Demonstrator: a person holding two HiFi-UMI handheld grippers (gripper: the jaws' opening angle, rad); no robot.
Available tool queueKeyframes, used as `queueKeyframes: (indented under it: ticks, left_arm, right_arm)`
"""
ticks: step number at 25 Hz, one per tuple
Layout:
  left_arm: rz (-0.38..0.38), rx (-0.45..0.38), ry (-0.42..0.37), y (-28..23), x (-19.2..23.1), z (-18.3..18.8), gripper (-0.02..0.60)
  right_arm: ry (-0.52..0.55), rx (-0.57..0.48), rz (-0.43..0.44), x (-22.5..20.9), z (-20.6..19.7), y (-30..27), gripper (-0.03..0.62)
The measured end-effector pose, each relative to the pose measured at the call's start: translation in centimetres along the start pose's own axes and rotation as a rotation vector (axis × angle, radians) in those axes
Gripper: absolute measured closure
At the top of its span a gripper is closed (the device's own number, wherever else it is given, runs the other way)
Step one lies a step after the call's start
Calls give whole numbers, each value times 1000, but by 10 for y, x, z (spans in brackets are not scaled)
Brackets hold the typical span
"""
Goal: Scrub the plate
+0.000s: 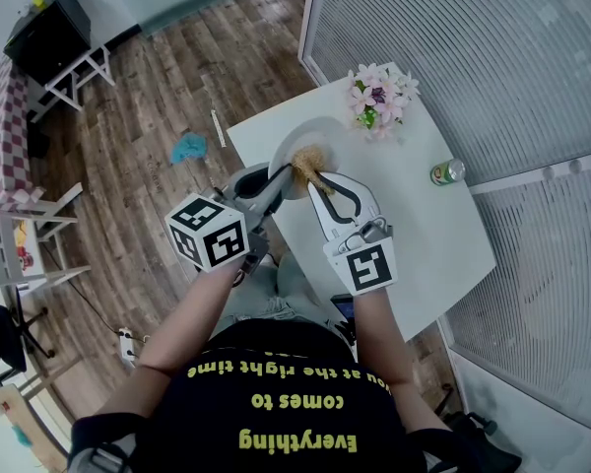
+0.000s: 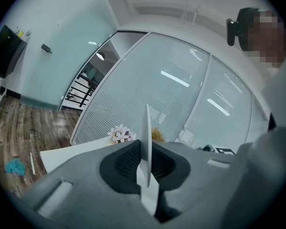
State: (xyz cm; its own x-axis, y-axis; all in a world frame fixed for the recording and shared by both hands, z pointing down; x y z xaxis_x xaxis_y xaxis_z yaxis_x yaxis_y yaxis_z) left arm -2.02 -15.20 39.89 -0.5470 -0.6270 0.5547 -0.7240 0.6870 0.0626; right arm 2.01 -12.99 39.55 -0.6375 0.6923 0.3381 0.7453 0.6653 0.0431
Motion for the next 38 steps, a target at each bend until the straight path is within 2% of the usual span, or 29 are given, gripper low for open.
queueKeyframes:
  ticks: [6,18,27,38]
  left_arm:
    - [-11,4,2,0,-3,2,558]
    - [-18,12,10,-2,-7,-2,557]
    - [-20,13,6,-3,-9,-3,555]
    - [-29,18,3,-3,-12,-3,555]
  right_arm:
    - [9,9,-2,-2,1,0,562]
    - [-9,34,-83,-19,-5,6,562]
    - [-57,61,-185,-40,-18,14,562]
    - [-51,88,-240,-60,-24,25,562]
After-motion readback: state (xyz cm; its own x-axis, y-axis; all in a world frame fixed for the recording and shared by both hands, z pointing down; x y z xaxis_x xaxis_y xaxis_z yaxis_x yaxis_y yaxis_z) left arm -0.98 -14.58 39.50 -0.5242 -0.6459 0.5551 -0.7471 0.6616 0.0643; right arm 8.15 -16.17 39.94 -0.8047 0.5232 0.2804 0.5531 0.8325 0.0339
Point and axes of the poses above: the fingertips, and each gripper's own axes: y backward along the fingers, x to its left, z out of its top, the point moved 1 cm from there along y, backward along the fingers, and after that the axes turned 14 degrees about -x, right-handed, at the moved point
